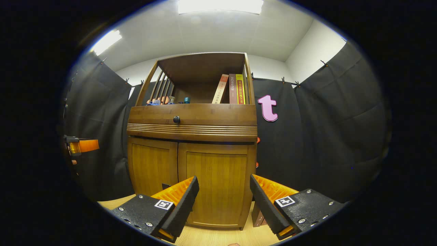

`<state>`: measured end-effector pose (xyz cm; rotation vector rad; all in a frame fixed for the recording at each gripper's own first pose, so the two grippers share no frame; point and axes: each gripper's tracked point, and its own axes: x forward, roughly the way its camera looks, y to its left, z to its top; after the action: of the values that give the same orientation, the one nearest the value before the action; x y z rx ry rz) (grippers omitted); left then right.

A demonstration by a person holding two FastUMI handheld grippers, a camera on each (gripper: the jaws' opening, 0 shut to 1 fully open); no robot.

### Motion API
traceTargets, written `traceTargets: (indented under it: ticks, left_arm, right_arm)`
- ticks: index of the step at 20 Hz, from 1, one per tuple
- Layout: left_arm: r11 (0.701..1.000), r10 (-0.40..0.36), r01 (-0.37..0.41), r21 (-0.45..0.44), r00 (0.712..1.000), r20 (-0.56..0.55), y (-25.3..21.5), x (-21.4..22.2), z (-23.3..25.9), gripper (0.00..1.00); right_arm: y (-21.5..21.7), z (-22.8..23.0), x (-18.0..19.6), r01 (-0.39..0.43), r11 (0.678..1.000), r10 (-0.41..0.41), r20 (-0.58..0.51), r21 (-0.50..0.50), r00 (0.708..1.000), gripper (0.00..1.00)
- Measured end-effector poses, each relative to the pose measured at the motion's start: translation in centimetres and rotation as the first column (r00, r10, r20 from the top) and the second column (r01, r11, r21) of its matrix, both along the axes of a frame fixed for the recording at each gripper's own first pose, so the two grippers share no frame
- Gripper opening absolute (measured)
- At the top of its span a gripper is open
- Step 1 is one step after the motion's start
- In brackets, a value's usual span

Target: Open the right door of the double-door shoe cabinet with the right hand, and open the left door with the left hand.

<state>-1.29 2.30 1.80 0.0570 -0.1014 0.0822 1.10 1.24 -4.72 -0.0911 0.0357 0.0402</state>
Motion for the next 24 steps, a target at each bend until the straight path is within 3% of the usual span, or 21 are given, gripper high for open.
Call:
traceTargets:
  ticks: [6,16,17,19,20,21,22,23,24]
  left_arm:
    - [1.0,-0.008,0.008,0.014,1.0,-0.004,-0.4,-0.1,-0.4,0.97]
    - [0.999,0.028,-0.028,0.016,0.999,-0.024,1.9,0.3,-1.6,0.97]
    - [0.999,0.035,-0.035,0.017,0.999,-0.027,2.2,0.5,-1.6,0.97]
    - [0.999,0.048,-0.048,0.019,0.998,-0.034,2.7,0.6,-1.9,0.95]
    - [0.999,0.051,-0.051,0.02,0.998,-0.039,2.8,0.6,-2.1,0.95]
    - [0.998,0.052,-0.051,0.021,0.998,-0.044,2.9,0.6,-2.3,0.95]
    - [0.998,0.053,-0.052,0.025,0.998,-0.046,2.9,0.5,-2.4,0.95]
    - [0.998,0.052,-0.051,0.03,0.997,-0.048,3.0,0.5,-2.4,0.95]
    - [0.998,0.049,-0.048,0.033,0.998,-0.049,2.8,0.5,-2.5,0.95]
  right_arm:
    - [1.4,-5.7,2.2,-0.013,1.0,0.013,-0.042,-0.018,0.999,0.93]
    - [7.7,-15.9,7.1,-0.094,0.995,0.095,-0.148,0.011,0.984,0.93]
    - [7.8,-16.9,7.8,-0.092,0.996,0.093,-0.152,0.014,0.984,0.87]
    - [8.4,-18.3,9.1,-0.091,0.995,0.094,-0.157,0.027,0.983,1.0]
    - [8.8,-18.9,9.3,-0.098,0.995,0.103,-0.164,0.037,0.981,1.0]
    - [9.3,-19.5,9.7,-0.102,0.994,0.109,-0.176,0.046,0.978,0.92]
    - [9.4,-20.2,10.2,-0.101,0.994,0.107,-0.187,0.044,0.977,1.0]
    - [9.4,-20.6,10.5,-0.094,0.995,0.099,-0.192,0.034,0.976,0.88]
    - [9.7,-21.0,11.1,-0.094,0.995,0.096,-0.191,0.021,0.977,0.87]
